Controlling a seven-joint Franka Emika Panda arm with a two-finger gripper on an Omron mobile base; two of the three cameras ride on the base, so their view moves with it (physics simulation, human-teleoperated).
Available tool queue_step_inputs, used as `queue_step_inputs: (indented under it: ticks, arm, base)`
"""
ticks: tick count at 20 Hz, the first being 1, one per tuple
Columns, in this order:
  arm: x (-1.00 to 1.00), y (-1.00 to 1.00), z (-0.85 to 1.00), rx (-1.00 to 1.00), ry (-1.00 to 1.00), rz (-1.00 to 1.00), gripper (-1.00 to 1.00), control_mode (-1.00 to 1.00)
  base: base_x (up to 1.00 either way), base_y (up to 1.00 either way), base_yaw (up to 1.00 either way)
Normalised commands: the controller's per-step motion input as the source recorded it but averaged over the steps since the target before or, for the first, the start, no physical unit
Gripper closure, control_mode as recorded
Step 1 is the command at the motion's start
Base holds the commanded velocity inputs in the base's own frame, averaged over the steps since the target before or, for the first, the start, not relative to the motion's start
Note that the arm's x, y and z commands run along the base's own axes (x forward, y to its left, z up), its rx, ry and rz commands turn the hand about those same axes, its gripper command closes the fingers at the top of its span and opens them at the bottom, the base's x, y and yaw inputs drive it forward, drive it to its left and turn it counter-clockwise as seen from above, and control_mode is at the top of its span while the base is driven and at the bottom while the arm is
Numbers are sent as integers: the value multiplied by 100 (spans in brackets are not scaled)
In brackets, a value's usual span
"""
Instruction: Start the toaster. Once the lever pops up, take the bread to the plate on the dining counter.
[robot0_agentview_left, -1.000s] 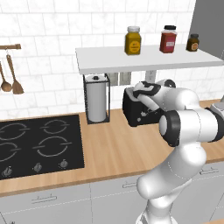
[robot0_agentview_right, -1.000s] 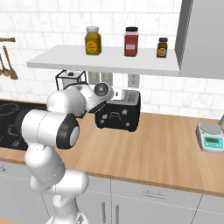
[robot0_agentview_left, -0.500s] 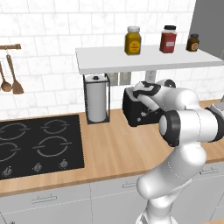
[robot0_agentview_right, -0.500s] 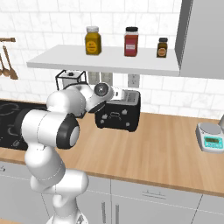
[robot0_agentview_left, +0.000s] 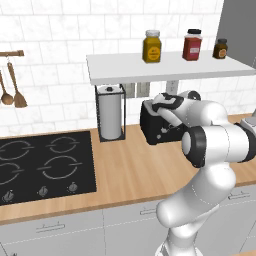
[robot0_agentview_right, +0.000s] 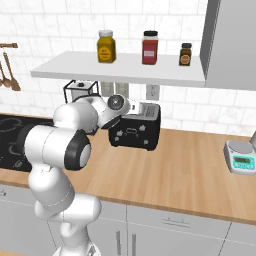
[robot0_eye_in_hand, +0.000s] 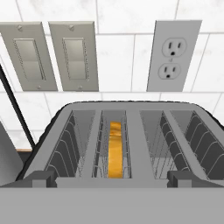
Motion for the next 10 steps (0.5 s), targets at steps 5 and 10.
queue_step_inputs:
  ticks: [5, 10]
  arm:
    - [0, 0, 0, 0, 0, 0, -100, -100]
    - [0, 0, 0, 0, 0, 0, -100, -100]
  base:
    - [0, 0, 0]
    - [0, 0, 0]
